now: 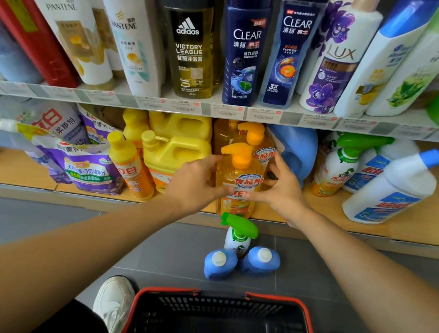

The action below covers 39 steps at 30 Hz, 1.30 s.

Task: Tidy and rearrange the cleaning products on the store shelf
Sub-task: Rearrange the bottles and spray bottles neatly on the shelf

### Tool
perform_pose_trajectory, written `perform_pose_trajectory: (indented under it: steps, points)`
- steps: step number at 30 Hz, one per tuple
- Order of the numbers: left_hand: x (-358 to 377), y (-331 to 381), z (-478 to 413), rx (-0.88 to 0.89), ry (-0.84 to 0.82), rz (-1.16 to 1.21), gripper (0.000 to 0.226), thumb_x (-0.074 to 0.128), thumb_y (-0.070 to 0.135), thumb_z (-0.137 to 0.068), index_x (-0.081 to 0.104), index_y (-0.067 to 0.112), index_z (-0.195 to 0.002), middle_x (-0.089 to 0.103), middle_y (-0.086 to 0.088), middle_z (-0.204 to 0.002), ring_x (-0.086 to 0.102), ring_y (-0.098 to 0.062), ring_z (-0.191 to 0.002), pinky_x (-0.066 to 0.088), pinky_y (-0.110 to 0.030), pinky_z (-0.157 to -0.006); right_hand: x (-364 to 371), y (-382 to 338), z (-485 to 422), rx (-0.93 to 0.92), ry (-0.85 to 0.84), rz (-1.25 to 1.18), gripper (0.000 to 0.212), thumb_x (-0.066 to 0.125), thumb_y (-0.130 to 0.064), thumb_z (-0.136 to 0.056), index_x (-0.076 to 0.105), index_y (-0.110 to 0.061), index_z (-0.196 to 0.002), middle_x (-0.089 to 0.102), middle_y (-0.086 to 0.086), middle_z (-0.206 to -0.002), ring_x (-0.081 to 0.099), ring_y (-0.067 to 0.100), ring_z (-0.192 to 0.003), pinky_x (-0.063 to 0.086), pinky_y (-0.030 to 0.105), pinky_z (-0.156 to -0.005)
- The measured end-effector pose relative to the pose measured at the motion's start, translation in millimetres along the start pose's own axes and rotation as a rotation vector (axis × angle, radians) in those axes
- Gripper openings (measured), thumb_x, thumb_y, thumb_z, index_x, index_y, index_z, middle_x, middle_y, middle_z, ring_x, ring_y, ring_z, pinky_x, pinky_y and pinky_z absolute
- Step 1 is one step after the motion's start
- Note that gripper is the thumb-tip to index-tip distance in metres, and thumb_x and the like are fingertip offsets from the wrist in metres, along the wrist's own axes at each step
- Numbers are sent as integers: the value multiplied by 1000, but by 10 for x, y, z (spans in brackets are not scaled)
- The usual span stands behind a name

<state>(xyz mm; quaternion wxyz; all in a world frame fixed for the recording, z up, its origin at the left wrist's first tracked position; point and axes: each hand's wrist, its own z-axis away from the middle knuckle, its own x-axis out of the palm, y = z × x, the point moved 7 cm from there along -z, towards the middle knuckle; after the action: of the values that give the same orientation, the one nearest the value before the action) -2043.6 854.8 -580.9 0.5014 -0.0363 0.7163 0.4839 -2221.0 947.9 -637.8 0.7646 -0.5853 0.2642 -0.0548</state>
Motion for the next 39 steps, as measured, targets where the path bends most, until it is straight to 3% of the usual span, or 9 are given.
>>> perform_pose_trajectory:
  steps: [4, 8, 13, 15, 18, 22, 26, 34, 39]
  points:
    - [15, -48, -50, -35, 128, -9, 61, 83, 37, -81, 63, 18, -134, 74, -4, -111, 64, -12, -79, 49, -16, -63, 46, -71, -6, -32, 47, -2, 115, 95, -10, -57, 33, -23, -153, 62, -17, -119, 64, 10, -110, 56, 35, -95]
    - [-12, 3, -112, 15, 167, -99, 51, 80, 36, -84, 67, 21, -132, 77, -7, -104, 71, -24, -86, 58, -38, -78, 148, -100, 31, -79, 47, 97, 91, 89, -10, -69, 44, -19, -147, 67, 3, -127, 66, 19, -111, 55, 45, -96]
    - [-209, 77, -103, 177, 291, -366, 35, 77, 44, -84, 76, 20, -110, 71, -2, -86, 67, -26, -80, 46, -29, -58, 210, -44, 91, -54, 195, 147, 76, 89, -16, -71, 51, -15, -137, 66, 4, -128, 64, 22, -115, 54, 46, -96]
    - [-309, 47, -58, 268, 371, -463, 47, 80, 45, -80, 73, 17, -118, 65, -8, -99, 60, -28, -93, 45, -33, -64, 216, -24, 55, -40, 204, 161, 70, 88, -18, -73, 53, -14, -134, 68, 5, -125, 64, 23, -114, 54, 48, -95]
    - [-338, -111, -50, 268, 327, -612, 71, 78, 50, -79, 57, 21, -140, 57, -11, -136, 49, -36, -127, 47, -47, -94, 236, -29, 30, -64, 194, 157, 68, 85, -16, -76, 53, -14, -136, 68, 4, -124, 65, 23, -112, 55, 48, -95]
    - [-294, -233, -26, 297, 280, -640, 79, 78, 49, -81, 46, 24, -149, 51, -11, -148, 41, -37, -140, 43, -53, -105, 323, -24, 28, -78, 185, 161, 79, 88, -16, -71, 46, -15, -138, 64, 5, -128, 61, 23, -117, 51, 46, -99]
    - [-281, -263, -27, 285, 289, -600, 82, 79, 45, -80, 43, 25, -151, 48, -9, -150, 37, -36, -143, 39, -51, -109, 422, 62, 15, -43, 197, 182, 88, 93, -15, -63, 43, -18, -136, 62, 4, -129, 57, 22, -121, 46, 32, -97]
    - [-257, -276, -35, 300, 330, -562, 75, 77, 47, -82, 48, 24, -148, 51, -7, -149, 39, -33, -143, 41, -50, -111, 418, 129, -136, -88, 268, 157, 82, 90, -15, -67, 50, -12, -138, 62, 7, -132, 56, 24, -125, 47, 49, -104]
    - [-311, -179, -94, 261, 368, -553, 88, 74, 53, -80, 37, 24, -154, 51, -8, -147, 45, -34, -136, 42, -49, -105, 255, 309, -192, -21, 284, 107, 111, 96, -33, -57, 35, -18, -149, 48, 4, -146, 51, 22, -130, 46, 43, -108]
